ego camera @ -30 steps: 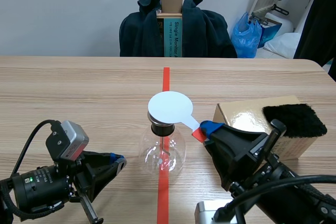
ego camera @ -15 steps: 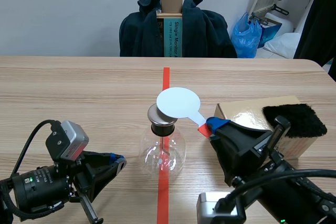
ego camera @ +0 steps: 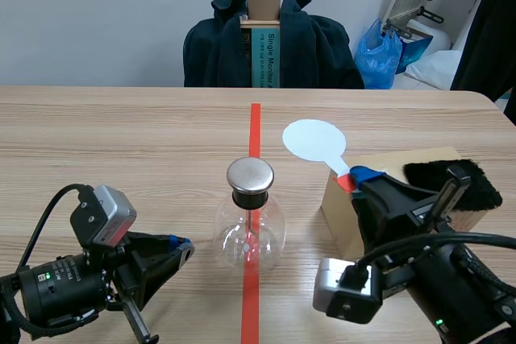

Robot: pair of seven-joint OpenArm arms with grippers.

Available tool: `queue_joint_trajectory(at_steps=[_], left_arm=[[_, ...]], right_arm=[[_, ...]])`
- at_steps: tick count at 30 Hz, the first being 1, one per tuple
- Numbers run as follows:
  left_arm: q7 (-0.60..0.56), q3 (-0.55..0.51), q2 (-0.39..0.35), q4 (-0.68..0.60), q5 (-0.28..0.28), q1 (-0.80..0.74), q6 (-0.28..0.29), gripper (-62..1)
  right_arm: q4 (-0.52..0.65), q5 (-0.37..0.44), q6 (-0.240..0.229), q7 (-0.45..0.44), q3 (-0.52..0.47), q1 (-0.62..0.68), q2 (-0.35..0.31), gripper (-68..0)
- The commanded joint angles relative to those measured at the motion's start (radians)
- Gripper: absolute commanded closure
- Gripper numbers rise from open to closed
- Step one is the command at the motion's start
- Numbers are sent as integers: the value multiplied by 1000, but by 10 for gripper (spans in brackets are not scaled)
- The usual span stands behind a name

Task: Do the electroscope experiment.
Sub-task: 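Move the plate toward and away from the electroscope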

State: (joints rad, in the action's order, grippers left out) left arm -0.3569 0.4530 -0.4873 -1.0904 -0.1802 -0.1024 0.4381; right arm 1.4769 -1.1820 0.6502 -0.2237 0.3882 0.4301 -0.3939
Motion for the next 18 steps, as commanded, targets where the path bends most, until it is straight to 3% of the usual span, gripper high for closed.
queue_joint_trajectory(at_steps=[1,9,18], left_arm=[[-21,0,5,-14,-9,6,-2,-32],[-21,0,5,-14,-9,6,-2,-32],[-20,0,5,-14,-9,6,-2,-32]], right_arm=[[8,3,12,14,-2,-14,-11,-6],[8,3,12,45,-2,-14,-11,-7],[8,-17,15,-72,-2,-15,-11,-7]])
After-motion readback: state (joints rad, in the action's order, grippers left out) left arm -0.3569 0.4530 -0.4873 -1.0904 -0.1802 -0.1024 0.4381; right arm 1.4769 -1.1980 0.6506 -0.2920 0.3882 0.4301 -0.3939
